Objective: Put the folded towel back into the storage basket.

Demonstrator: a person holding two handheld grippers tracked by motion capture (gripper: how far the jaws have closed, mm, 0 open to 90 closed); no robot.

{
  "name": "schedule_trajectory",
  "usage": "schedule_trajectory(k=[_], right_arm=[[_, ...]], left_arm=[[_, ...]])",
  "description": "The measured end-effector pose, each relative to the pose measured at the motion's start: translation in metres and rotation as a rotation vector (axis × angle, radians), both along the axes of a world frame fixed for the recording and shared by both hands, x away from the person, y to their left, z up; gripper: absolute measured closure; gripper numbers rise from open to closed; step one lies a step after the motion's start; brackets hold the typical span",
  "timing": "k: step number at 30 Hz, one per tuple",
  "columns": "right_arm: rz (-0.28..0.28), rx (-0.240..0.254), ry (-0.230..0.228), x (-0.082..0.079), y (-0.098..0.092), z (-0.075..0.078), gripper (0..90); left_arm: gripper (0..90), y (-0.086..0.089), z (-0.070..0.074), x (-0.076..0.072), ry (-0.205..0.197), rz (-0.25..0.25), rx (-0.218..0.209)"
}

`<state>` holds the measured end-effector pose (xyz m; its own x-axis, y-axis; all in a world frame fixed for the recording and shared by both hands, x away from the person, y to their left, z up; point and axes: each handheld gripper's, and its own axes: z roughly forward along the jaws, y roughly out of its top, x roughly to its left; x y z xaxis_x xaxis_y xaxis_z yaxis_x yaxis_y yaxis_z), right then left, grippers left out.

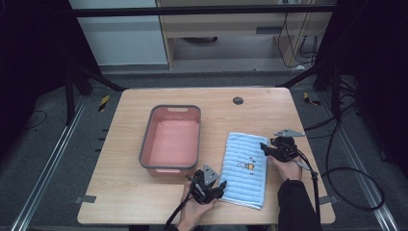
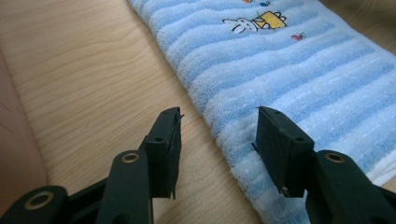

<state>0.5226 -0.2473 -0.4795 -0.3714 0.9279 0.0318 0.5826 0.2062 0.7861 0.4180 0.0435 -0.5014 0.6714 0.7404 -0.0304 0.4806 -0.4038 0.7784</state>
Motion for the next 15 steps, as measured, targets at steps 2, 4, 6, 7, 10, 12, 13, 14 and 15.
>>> schedule_trajectory(k=[2, 4, 6, 7, 10, 12, 13, 14, 15], right_arm=[[-0.001, 0.002, 0.008, 0.001, 0.001, -0.003, 50.1], [-0.01, 0.014, 0.009, 0.002, 0.0, -0.007, 50.5], [-0.016, 0.009, 0.025, 0.002, -0.001, -0.01, 50.5], [-0.02, 0.014, 0.031, 0.002, -0.002, -0.012, 50.7], [-0.025, 0.028, 0.034, 0.003, -0.003, -0.014, 51.0], [-0.026, 0.033, 0.05, 0.004, -0.004, -0.017, 51.1], [-0.022, 0.029, 0.05, 0.005, -0.003, -0.018, 51.1], [-0.02, 0.032, 0.056, 0.005, -0.003, -0.019, 51.2], [-0.02, 0.027, 0.061, 0.005, -0.002, -0.02, 51.3]], left_arm=[[49.5, -0.001, -0.001, 0.0, 0.0, 0.002, 0.004], [49.4, -0.002, -0.002, -0.001, -0.005, 0.005, 0.01], [49.4, -0.002, -0.002, -0.001, -0.003, 0.007, 0.022], [49.4, -0.003, -0.002, -0.001, -0.002, 0.007, 0.022], [49.5, -0.003, -0.003, -0.001, 0.001, 0.008, 0.026], [50.2, -0.004, -0.003, -0.001, 0.006, 0.012, 0.022], [50.6, -0.004, -0.004, -0.001, 0.01, 0.014, 0.017], [51.1, -0.004, -0.004, -0.001, 0.017, 0.015, 0.017], [51.8, -0.004, -0.003, 0.0, 0.024, 0.014, 0.014]])
